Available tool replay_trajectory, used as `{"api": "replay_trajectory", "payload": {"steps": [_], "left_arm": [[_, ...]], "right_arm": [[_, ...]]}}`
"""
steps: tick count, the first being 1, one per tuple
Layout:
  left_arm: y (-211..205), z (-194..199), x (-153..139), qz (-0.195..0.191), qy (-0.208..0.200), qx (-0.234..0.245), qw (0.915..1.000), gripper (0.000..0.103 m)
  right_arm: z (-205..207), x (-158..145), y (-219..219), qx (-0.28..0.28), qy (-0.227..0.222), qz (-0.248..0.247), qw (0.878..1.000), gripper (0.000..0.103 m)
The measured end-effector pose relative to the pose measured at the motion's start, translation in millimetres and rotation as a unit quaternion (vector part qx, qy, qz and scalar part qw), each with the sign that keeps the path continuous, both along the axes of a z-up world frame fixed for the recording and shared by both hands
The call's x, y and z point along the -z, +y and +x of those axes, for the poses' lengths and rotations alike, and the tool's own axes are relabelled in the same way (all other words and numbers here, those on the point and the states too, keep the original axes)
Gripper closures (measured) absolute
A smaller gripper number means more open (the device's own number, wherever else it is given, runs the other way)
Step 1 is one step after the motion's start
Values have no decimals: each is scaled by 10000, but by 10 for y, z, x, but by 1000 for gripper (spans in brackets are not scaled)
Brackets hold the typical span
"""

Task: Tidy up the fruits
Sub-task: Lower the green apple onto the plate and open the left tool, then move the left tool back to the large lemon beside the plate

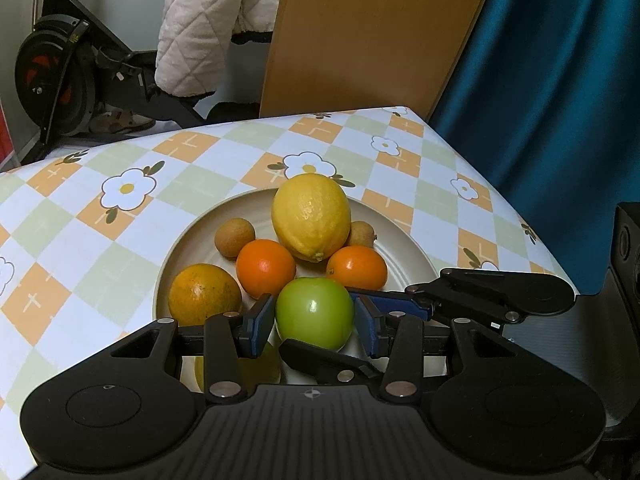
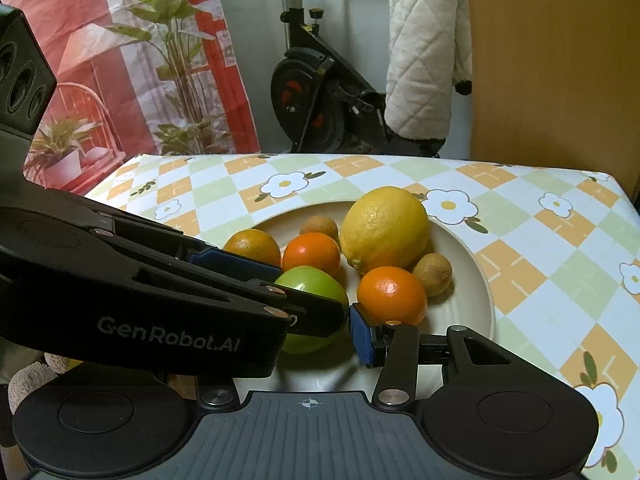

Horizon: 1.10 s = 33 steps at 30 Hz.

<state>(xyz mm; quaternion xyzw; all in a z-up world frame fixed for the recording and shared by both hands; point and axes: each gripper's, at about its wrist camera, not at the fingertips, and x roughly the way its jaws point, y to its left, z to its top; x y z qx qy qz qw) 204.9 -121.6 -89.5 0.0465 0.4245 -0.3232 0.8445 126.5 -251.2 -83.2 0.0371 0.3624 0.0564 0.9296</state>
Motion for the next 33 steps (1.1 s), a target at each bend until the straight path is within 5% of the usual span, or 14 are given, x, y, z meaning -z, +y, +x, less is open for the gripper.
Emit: {"api": "replay_trajectory", "payload": {"steps": [33], "left_arm": [[361, -396, -481, -156, -434, -134, 9988, 56]], "right_arm": [[-371, -309, 139, 300, -173, -74, 9994, 58]]}}
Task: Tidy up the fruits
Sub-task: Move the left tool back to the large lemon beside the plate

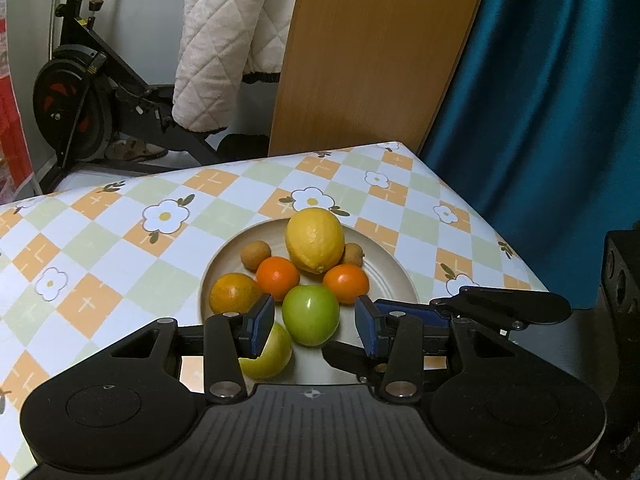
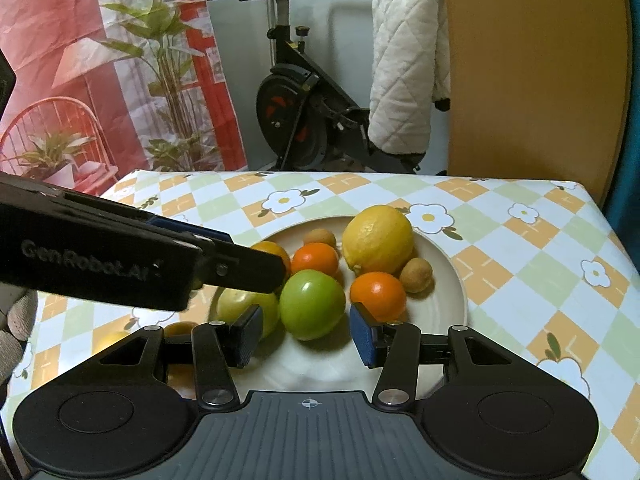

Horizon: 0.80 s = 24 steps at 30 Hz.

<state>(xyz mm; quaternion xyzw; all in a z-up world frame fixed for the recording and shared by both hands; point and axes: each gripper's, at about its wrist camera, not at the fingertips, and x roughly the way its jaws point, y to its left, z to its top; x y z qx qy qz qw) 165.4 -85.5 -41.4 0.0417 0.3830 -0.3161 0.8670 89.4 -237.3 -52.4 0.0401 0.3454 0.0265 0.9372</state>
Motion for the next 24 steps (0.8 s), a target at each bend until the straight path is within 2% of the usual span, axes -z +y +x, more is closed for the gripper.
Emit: {"api": "replay_trajectory", "payload": {"steps": [14, 24], "left_arm": [[576, -185, -83, -32, -55, -143, 9999, 56], [933, -251, 75, -90, 157, -354, 9992, 56]], "right_arm": [[-171, -69, 374, -265, -20, 55, 9996, 58], [-221, -27, 715, -633, 146, 10, 9979, 58]]}}
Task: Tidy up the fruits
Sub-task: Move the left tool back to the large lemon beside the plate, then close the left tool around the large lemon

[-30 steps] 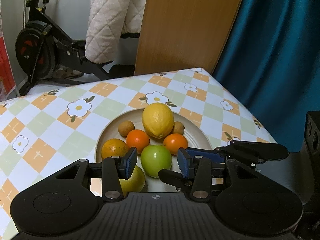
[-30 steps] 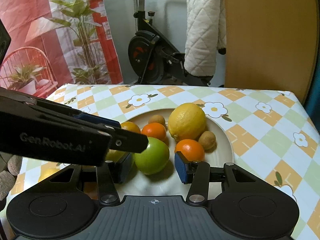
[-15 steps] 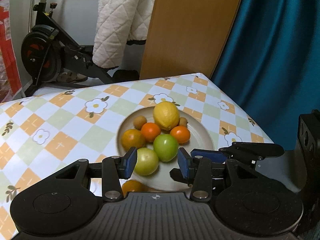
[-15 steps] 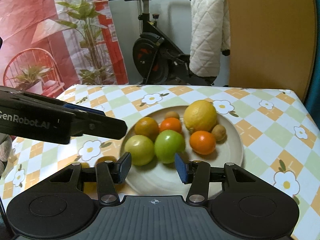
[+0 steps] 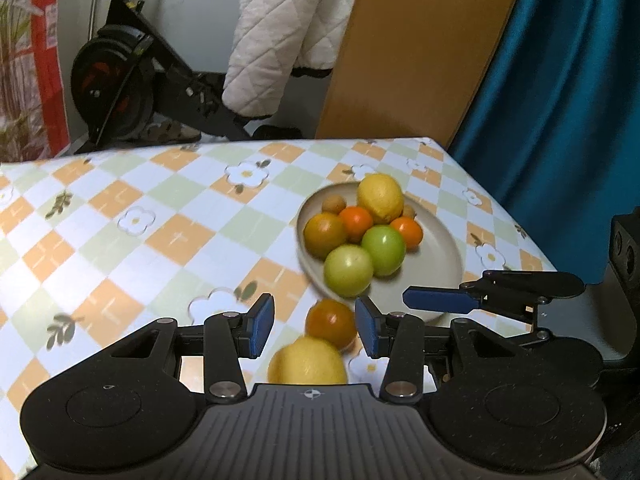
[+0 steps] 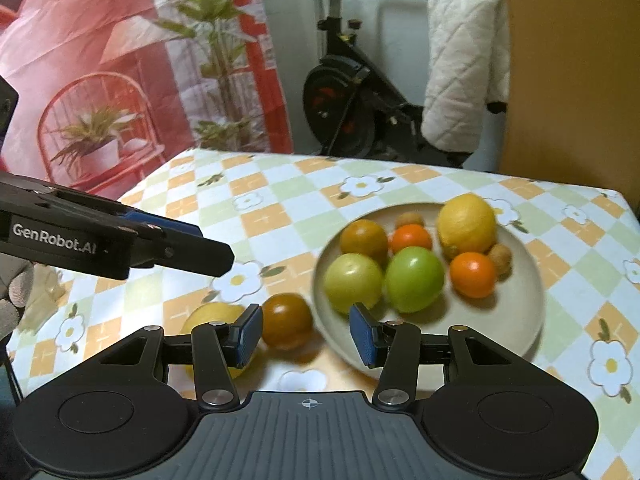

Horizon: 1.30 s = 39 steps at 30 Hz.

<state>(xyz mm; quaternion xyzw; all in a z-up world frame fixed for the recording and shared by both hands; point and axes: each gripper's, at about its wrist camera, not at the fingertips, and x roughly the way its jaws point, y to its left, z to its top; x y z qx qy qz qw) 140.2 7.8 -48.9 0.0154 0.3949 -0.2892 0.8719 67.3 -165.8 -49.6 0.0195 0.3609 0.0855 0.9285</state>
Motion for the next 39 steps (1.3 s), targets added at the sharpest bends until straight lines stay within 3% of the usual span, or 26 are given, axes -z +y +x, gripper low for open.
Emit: {"api": "replay_trajectory", "payload": {"steps": [19, 39], "left_arm": [[243, -42, 294, -257, 418, -12, 9988, 55], [171, 45, 525, -358, 772, 143, 9963, 47]], "right_arm": [[10, 143, 398, -576, 391, 60, 9976, 56], [148, 321, 424, -623, 661, 342, 9953, 51]]}}
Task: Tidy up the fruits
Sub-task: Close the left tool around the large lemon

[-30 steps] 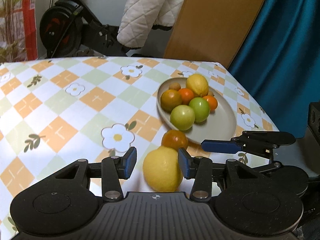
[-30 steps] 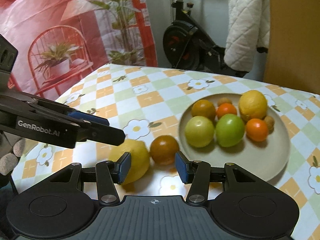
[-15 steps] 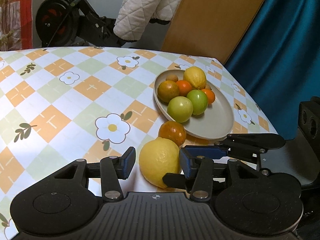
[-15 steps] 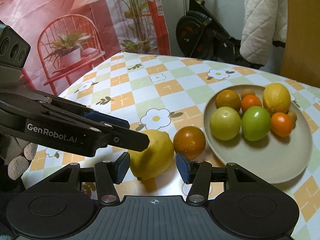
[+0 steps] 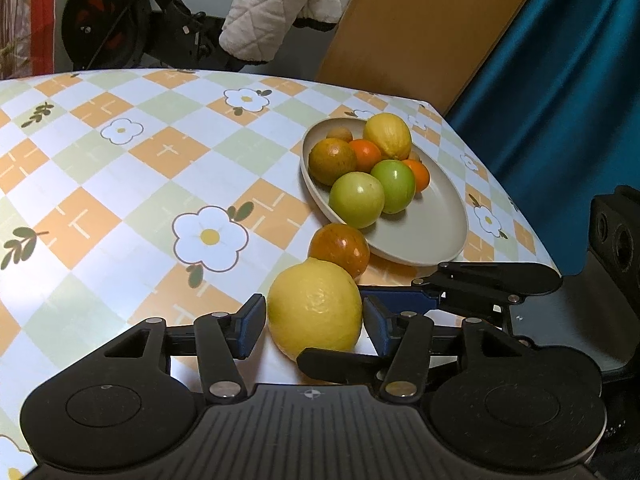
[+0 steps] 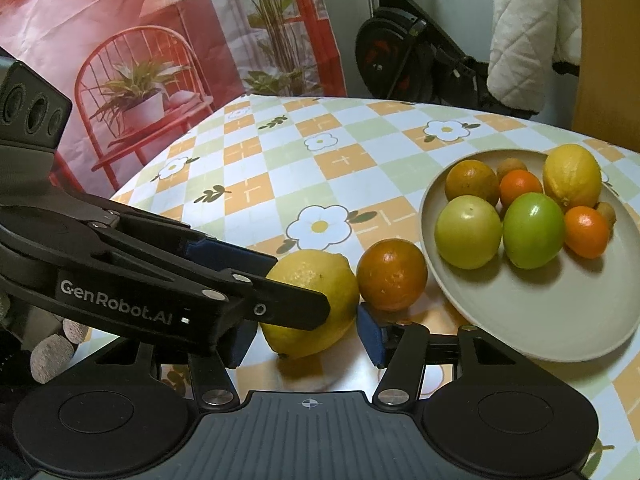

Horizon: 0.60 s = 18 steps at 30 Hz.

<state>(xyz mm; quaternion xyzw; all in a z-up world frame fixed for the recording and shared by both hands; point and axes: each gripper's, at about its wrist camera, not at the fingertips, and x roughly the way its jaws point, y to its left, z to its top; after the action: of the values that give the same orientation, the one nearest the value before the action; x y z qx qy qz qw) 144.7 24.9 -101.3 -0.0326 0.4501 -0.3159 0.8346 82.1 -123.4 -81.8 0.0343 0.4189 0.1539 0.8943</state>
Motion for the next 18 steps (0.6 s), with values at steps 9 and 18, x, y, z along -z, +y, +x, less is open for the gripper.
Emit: {"api": "replay_trajectory", "payload": {"steps": [9, 18], "left_arm": [[27, -64, -3, -35, -11, -90, 10000, 47], [-51, -225, -24, -13, 21, -156, 9999, 47]], "right_arm": [[-38, 2, 3, -66, -26, 19, 10000, 53], [-188, -26, -41, -90, -17, 82, 9999, 53]]}}
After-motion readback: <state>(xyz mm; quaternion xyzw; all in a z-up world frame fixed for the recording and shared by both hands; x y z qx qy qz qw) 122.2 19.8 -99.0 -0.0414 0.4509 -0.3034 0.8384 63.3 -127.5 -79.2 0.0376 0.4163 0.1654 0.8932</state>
